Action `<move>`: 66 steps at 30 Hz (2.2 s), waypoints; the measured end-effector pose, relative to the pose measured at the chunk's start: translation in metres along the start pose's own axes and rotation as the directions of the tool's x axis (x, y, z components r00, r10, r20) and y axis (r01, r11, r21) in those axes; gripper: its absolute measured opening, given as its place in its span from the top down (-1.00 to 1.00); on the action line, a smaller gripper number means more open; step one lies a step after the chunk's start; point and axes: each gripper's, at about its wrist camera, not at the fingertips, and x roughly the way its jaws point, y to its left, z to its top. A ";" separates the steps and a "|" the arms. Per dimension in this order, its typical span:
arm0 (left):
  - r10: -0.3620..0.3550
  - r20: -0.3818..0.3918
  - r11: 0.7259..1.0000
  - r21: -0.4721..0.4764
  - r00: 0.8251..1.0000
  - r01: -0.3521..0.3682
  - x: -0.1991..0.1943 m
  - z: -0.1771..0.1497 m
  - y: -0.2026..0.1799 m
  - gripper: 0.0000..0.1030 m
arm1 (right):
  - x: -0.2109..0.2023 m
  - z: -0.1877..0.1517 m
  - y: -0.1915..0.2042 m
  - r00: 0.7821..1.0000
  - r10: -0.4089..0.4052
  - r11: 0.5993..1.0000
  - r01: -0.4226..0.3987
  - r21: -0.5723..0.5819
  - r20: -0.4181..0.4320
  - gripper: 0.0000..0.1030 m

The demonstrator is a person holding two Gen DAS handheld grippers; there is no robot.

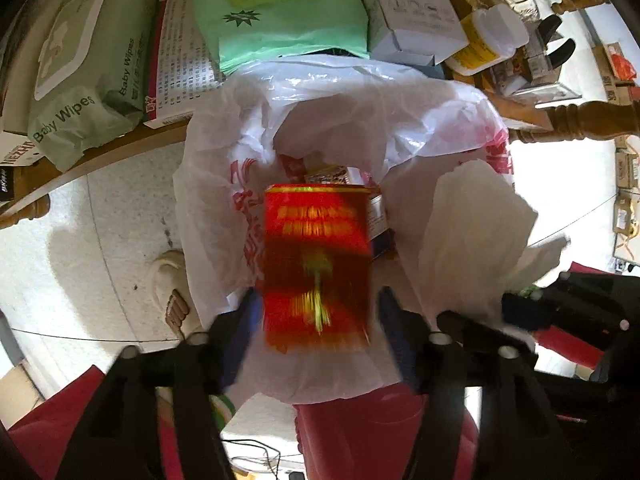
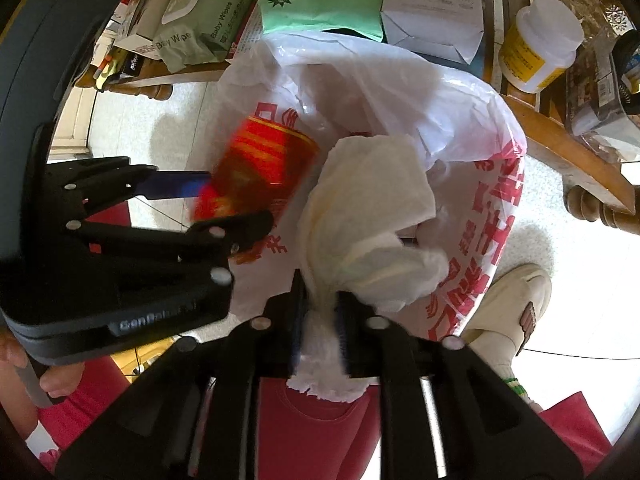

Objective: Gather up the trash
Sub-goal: 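Open both tools to drop the red box and tissue into the bag, then raise both tools back over the table toward the medicine box and cup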

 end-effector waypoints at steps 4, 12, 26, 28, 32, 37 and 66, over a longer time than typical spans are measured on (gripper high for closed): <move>0.066 0.004 0.998 -0.024 0.998 -0.066 0.000 0.002 0.005 -0.40 | 0.000 0.002 -0.009 1.000 -0.025 0.999 0.025 0.028 0.011 -0.03; 0.102 0.069 0.994 -0.037 0.992 -0.099 -0.020 -0.003 0.004 -0.41 | -0.012 0.002 -0.011 0.999 0.017 0.999 -0.019 0.051 0.033 -0.03; 0.113 0.113 0.993 -0.050 0.987 -0.108 -0.044 -0.006 0.004 -0.41 | -0.027 0.001 -0.008 0.996 0.066 0.995 -0.070 0.067 0.053 -0.04; 0.117 0.119 0.993 -0.046 0.986 -0.112 -0.046 -0.007 0.002 -0.41 | -0.028 0.000 -0.007 0.996 0.064 0.995 -0.067 0.067 0.057 -0.04; 0.108 0.131 0.994 -0.030 0.985 -0.105 -0.053 -0.013 -0.002 -0.49 | -0.034 -0.007 -0.003 0.996 0.052 0.997 -0.056 0.060 0.073 -0.04; 0.096 0.125 0.995 -0.015 0.988 -0.095 -0.065 -0.038 -0.011 -0.54 | -0.048 -0.029 0.009 0.997 0.019 0.999 -0.021 0.032 0.079 -0.08; 0.081 0.455 0.965 0.186 0.887 -0.184 -0.423 -0.071 -0.110 -0.84 | -0.469 -0.079 0.023 0.723 -0.106 0.983 0.178 -0.035 0.683 -0.71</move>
